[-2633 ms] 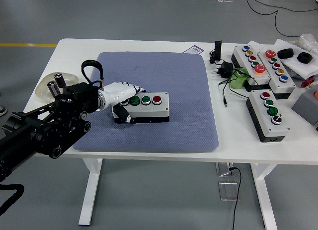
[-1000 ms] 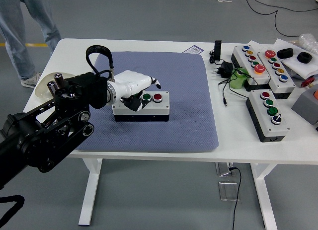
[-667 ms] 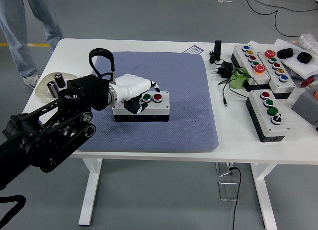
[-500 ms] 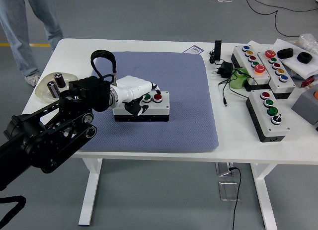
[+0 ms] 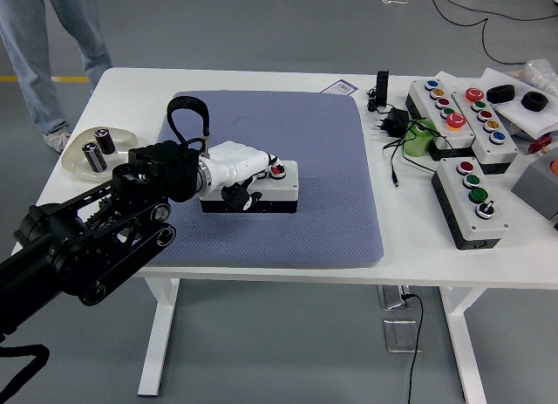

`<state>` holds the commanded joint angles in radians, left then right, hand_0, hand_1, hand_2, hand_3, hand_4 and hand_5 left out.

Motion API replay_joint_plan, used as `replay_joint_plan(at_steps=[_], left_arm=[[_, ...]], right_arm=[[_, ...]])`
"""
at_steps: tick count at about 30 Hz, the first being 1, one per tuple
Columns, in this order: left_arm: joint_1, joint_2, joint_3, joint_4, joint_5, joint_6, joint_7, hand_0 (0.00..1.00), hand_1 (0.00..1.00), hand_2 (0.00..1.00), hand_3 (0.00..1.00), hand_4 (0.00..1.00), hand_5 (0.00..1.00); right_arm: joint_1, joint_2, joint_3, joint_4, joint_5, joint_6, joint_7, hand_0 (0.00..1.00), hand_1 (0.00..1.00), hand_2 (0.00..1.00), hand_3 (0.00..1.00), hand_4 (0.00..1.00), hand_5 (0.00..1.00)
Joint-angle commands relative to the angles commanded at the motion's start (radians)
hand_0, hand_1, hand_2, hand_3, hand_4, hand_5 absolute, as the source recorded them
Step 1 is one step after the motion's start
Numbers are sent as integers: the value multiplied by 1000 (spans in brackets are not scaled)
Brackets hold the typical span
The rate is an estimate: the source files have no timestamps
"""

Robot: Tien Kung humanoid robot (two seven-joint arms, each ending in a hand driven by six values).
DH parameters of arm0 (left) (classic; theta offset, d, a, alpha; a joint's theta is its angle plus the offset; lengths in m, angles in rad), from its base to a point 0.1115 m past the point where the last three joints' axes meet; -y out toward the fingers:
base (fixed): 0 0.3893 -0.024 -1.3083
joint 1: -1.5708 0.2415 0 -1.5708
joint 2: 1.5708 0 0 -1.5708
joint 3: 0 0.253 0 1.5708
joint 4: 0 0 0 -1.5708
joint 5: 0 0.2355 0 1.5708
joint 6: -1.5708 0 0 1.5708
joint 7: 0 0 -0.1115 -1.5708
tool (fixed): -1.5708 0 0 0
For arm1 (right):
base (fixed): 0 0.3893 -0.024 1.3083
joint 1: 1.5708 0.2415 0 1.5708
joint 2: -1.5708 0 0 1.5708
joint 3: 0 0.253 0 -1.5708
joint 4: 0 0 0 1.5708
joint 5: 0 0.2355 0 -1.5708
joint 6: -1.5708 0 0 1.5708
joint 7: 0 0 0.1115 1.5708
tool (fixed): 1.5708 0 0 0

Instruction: Pick up the button,place it on the desk,press the button,press the button

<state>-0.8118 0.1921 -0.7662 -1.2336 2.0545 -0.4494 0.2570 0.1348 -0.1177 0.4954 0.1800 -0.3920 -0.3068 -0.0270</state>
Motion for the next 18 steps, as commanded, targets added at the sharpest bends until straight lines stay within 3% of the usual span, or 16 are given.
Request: replay_joint_plan(at_steps=[13,18], left_arm=[[-1,3,-1,16,-4,-65,13,44,55,95,855,525,2],[0,4,-16,8,0,-48,13,44,55,94,853,522,2]], right_arm=[[1,0,9,0,-8,1,0,665,586,630,654,305,297],[2,1,10,0,-10,0,-1,665,586,630,653,305,299]])
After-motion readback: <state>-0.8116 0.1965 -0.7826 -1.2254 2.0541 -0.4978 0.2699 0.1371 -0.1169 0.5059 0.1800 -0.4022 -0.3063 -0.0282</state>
